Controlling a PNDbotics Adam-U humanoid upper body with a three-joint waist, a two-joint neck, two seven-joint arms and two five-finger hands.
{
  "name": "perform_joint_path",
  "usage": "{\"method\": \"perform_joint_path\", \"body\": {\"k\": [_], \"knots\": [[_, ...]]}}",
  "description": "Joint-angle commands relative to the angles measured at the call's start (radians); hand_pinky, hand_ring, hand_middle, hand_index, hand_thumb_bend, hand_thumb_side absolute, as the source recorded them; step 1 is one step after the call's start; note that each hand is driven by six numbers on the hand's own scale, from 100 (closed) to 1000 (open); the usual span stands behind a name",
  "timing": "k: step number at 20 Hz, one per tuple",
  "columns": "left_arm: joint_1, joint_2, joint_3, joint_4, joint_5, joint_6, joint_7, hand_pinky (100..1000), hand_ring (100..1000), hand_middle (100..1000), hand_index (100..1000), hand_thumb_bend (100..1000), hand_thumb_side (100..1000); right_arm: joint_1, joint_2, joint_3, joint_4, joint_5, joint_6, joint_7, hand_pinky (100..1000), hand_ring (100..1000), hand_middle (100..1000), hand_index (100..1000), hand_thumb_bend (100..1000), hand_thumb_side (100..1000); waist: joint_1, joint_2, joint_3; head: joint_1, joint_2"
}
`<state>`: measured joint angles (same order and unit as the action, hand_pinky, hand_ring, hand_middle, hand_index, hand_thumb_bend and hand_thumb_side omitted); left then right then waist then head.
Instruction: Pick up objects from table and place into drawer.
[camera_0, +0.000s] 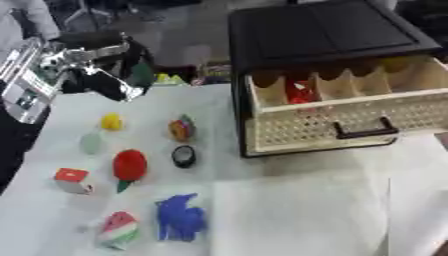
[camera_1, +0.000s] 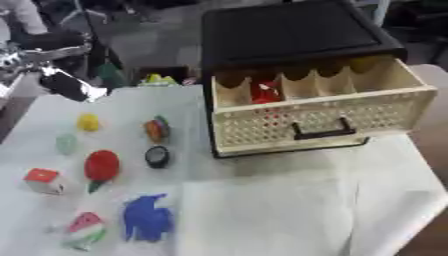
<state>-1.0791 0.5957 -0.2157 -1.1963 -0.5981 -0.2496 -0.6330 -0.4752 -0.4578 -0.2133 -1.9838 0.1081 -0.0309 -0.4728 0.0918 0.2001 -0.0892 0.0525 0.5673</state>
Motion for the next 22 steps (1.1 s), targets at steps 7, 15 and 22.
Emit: {"method": "perform_joint_path", "body": {"k": [7,15,22], "knots": [[-0.059,-0.015,-0.019,-0.133,0.117,0.017,-0.037,198,441,343,753,100,249,-0.019,0.001,0.016,-0.016,-0.02,0.022,0.025,360,490,465,742,101,608,-0.004,-0.043,0.019,-0.012,0.023],[-0.103,-0.081,-0.034,-0.2,0.181,0.046,-0.065,191,435,337,749,100,251,-0.024,0.009,0.02,-0.016,-0.023,0.028,0.031,359,489,464,742,101,608,-0.004,-0.044,0.013,-0.032,0.021],[-0.14,-0.154,-0.057,-0.247,0.216,0.053,-0.084,190,433,336,748,100,253,-0.036,0.023,0.027,-0.016,-0.029,0.032,0.041,361,490,465,742,100,601,0.005,-0.044,0.002,-0.032,0.006]]}}
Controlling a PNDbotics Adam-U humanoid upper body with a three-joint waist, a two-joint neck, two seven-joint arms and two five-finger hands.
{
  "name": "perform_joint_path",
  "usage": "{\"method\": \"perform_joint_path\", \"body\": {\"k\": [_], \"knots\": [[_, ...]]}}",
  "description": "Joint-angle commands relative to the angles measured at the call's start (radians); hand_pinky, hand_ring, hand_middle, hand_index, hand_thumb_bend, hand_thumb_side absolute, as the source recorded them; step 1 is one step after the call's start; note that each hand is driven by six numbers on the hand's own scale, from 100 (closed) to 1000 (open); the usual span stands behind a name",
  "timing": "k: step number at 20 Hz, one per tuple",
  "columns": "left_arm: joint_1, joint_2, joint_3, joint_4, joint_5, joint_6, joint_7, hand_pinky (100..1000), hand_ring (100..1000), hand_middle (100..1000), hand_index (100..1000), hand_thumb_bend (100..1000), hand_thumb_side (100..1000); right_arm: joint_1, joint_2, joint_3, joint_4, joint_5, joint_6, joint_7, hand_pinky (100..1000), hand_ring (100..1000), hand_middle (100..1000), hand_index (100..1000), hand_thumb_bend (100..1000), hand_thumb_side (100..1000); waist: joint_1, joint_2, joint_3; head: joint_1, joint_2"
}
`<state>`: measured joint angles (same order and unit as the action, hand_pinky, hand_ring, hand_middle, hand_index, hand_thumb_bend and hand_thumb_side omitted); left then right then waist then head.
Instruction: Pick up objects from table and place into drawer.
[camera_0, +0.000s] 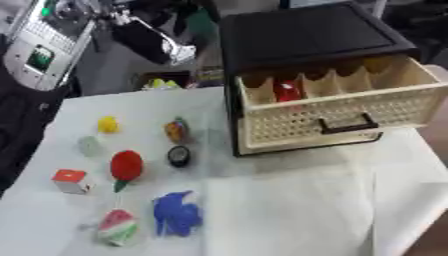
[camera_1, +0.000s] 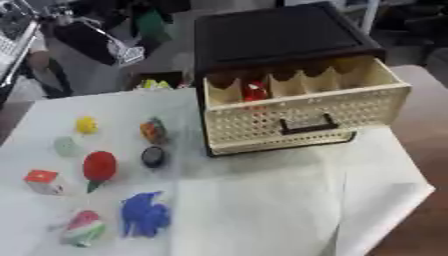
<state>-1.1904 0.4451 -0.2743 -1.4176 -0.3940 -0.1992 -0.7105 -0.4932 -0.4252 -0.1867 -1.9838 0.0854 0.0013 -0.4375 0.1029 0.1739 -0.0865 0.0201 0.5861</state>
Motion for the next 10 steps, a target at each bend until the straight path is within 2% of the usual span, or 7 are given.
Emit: {"method": "perform_joint_path", "body": {"k": [1,10], "knots": [[-0.031,-0.009,0.0,-0.029,0.012,0.004,-0.008,190,433,336,748,100,253,-0.019,-0.008,0.001,-0.016,-0.007,0.001,0.007,362,490,465,742,100,600,-0.005,-0.018,-0.002,0.001,-0.014],[-0.043,-0.058,-0.017,-0.038,0.01,0.01,-0.005,190,433,336,746,100,252,-0.029,0.001,0.004,-0.016,-0.01,0.005,0.008,367,492,467,742,100,594,0.004,-0.022,-0.02,0.003,-0.018]]}}
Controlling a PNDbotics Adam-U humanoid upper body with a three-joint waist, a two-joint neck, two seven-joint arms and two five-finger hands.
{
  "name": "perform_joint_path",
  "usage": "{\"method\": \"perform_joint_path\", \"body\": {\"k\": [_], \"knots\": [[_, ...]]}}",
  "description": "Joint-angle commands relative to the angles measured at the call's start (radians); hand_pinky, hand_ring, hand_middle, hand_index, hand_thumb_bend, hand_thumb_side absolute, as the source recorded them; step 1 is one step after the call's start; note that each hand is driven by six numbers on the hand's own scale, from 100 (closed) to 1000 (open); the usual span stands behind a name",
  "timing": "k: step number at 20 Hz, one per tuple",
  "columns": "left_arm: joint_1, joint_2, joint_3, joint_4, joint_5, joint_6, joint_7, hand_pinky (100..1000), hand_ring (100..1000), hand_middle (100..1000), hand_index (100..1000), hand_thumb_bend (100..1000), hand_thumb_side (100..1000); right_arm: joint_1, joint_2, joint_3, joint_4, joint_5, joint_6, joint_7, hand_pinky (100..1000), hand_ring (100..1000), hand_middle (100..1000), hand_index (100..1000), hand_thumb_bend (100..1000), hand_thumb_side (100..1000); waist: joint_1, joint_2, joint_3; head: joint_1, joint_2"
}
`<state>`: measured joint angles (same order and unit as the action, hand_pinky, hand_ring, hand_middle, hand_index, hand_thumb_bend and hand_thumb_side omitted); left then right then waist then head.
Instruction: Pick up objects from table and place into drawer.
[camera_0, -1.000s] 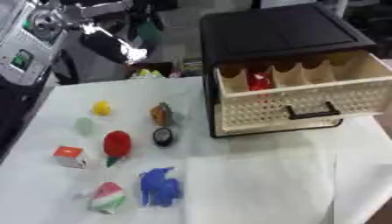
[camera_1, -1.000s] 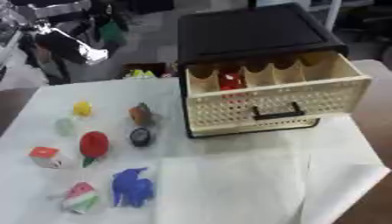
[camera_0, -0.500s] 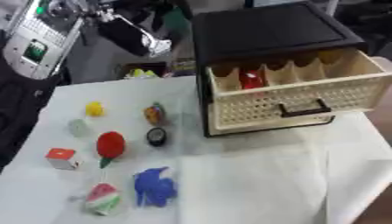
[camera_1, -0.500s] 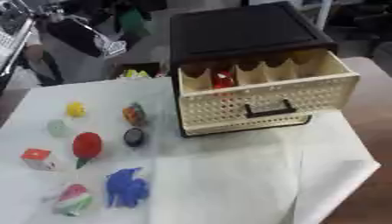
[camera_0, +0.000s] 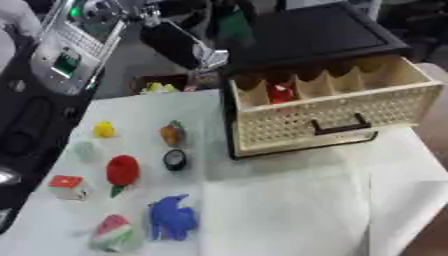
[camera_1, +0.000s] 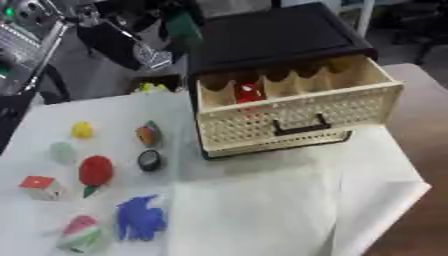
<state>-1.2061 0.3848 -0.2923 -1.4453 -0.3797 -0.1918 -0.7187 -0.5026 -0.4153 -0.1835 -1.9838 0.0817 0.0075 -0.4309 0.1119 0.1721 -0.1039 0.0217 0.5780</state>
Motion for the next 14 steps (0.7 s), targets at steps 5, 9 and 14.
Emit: {"method": "perform_joint_path", "body": {"k": [5,9,14], "knots": [[-0.025,-0.017,-0.01,0.011,-0.027,-0.004,0.007,190,433,335,744,100,251,-0.025,-0.005,0.003,-0.016,-0.007,-0.002,0.002,366,492,467,741,100,594,-0.004,-0.015,-0.013,0.004,-0.014],[-0.021,-0.027,-0.018,0.036,-0.053,-0.014,0.014,191,434,335,742,100,250,-0.031,-0.002,0.004,-0.016,-0.008,-0.003,0.005,366,492,466,741,100,593,-0.001,-0.01,-0.021,0.008,-0.019],[-0.015,-0.032,-0.021,0.077,-0.1,-0.03,0.039,192,436,335,741,100,249,-0.033,-0.002,0.003,-0.016,-0.007,-0.003,0.006,365,491,466,741,100,592,0.003,-0.005,-0.025,0.009,-0.026]]}}
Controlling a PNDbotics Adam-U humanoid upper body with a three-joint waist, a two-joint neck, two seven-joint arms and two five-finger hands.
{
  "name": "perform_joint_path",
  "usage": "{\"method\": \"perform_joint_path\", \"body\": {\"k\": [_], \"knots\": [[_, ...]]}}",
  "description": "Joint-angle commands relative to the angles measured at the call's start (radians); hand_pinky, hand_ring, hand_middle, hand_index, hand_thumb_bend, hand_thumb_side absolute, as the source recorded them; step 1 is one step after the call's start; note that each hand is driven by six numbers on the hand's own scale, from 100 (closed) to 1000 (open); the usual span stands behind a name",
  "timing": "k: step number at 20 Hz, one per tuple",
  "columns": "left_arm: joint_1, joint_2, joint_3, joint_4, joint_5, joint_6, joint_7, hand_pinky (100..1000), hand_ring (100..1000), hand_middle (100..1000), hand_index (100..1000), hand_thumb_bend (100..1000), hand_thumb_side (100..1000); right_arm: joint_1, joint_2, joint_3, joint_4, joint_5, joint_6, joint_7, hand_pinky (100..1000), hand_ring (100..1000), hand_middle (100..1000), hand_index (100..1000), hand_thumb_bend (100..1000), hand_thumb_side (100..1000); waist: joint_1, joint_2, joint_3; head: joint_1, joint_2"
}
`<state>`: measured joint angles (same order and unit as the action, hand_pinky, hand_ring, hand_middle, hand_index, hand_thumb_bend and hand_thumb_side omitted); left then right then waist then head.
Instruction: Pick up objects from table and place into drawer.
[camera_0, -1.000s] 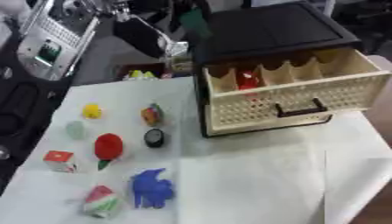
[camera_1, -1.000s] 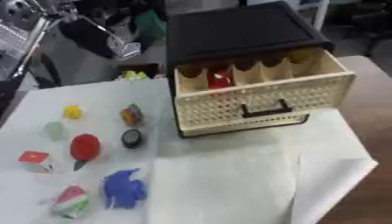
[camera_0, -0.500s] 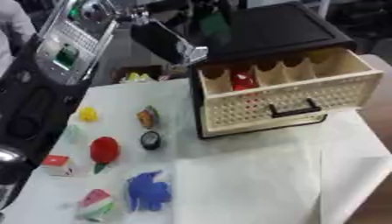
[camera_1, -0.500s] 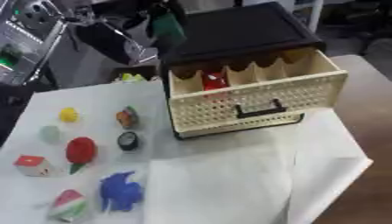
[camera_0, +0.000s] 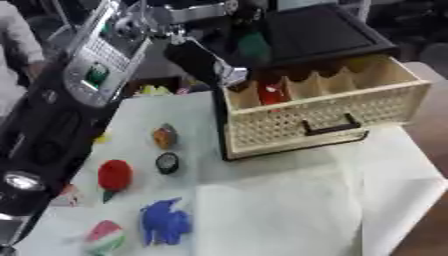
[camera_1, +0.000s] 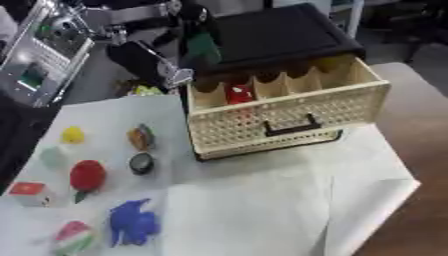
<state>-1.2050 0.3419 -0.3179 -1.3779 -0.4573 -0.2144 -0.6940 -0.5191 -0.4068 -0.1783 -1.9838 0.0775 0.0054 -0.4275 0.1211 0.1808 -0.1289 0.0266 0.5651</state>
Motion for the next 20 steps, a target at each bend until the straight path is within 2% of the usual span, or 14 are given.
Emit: {"method": "perform_joint_path", "body": {"k": [1,17,18,20], "knots": [[-0.015,0.011,0.003,0.017,-0.032,-0.012,0.019,193,436,335,741,100,249,-0.017,-0.01,-0.003,-0.016,-0.003,0.0,0.003,365,491,466,741,100,592,-0.005,-0.013,0.0,0.004,-0.015],[-0.003,0.001,-0.015,0.083,-0.14,-0.072,0.094,199,444,336,742,100,248,-0.019,-0.008,-0.006,-0.016,-0.005,0.0,0.004,364,490,465,740,100,589,0.004,-0.005,-0.006,0.002,-0.02],[-0.003,0.001,-0.015,0.087,-0.145,-0.074,0.101,199,444,336,742,100,213,-0.019,-0.007,-0.006,-0.016,-0.006,0.0,0.005,364,490,465,740,100,595,0.005,-0.005,-0.007,0.003,-0.021],[-0.003,0.0,-0.013,0.096,-0.16,-0.078,0.118,200,445,336,742,100,248,-0.019,-0.007,-0.006,-0.016,-0.006,-0.001,0.005,363,489,464,740,100,589,0.006,-0.003,-0.008,0.003,-0.023]]}}
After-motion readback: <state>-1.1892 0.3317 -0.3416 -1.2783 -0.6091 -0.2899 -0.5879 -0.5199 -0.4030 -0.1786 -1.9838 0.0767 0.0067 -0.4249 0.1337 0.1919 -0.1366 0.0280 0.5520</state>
